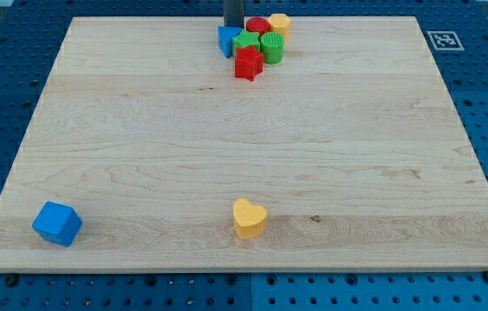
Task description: Slide blue triangle closer to blue cube
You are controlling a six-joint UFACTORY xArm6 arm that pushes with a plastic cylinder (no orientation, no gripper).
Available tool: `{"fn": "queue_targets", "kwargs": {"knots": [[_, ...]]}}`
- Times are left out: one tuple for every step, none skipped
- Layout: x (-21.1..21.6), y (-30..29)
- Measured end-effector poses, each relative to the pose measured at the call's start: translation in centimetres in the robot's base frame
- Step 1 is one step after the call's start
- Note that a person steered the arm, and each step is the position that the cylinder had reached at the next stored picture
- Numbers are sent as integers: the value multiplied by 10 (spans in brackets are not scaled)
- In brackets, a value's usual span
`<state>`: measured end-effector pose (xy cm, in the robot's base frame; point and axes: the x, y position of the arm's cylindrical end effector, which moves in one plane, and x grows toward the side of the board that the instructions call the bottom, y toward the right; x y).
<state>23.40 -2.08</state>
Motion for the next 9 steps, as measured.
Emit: {"fn": "queue_targets", "kwargs": {"knots": [[6,-6],[30,-9],[57,-16],[82,-25],[105,-44],[128,-61],[159,-67],[187,-70],[210,-72]]}}
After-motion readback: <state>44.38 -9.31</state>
